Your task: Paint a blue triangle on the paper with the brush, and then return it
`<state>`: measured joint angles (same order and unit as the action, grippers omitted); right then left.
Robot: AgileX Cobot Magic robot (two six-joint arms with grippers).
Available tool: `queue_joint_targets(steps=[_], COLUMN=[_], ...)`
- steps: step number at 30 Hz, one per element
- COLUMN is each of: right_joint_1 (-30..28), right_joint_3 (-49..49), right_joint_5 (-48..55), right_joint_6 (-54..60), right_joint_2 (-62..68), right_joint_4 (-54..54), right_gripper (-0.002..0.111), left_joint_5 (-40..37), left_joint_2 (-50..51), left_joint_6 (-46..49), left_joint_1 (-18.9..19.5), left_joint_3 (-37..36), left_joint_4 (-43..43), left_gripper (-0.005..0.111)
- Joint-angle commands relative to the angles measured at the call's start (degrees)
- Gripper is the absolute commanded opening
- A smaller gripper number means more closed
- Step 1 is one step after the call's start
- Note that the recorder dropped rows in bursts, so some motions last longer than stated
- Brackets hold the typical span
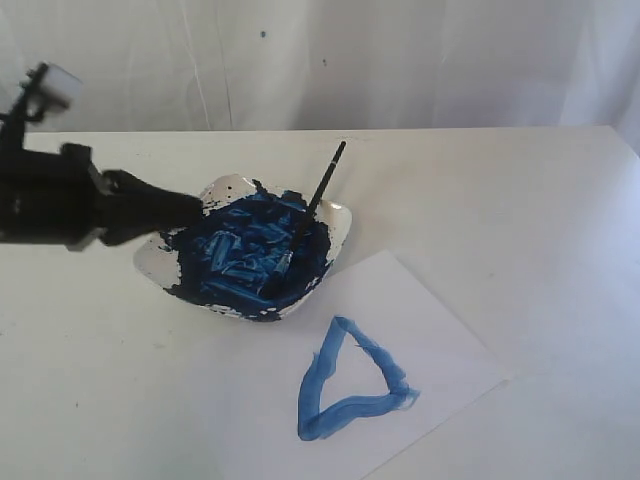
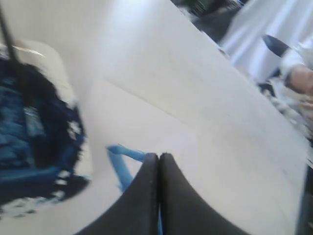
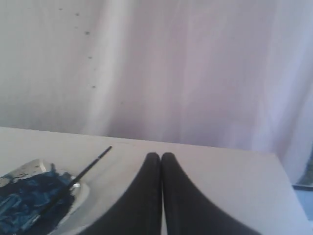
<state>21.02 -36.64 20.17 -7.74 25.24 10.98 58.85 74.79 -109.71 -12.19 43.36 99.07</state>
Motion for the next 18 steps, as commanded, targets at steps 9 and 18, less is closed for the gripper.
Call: queue_joint_targets(steps=[9,18], right_joint_1=[-0.9,0.2], right_joint_3=[10.2,17.8], right_joint_5=[9.5,4.6], right_joint_6=[-36.3,-35.6], right_joint_2=[-15.2,-25.2], right_joint_4=[32.5,25.4], right_gripper=[0.000,0.000], left_joint_5=[-25.1,-33.2], left_joint_2=[-19.1,-31.0], left_joint_6=[6.6,6.6], left_joint_1=[8.1,8.8], left_joint_3=[0.2,0.2], left_joint_4=[0.9,0.9], left_gripper=[0.000,0.000])
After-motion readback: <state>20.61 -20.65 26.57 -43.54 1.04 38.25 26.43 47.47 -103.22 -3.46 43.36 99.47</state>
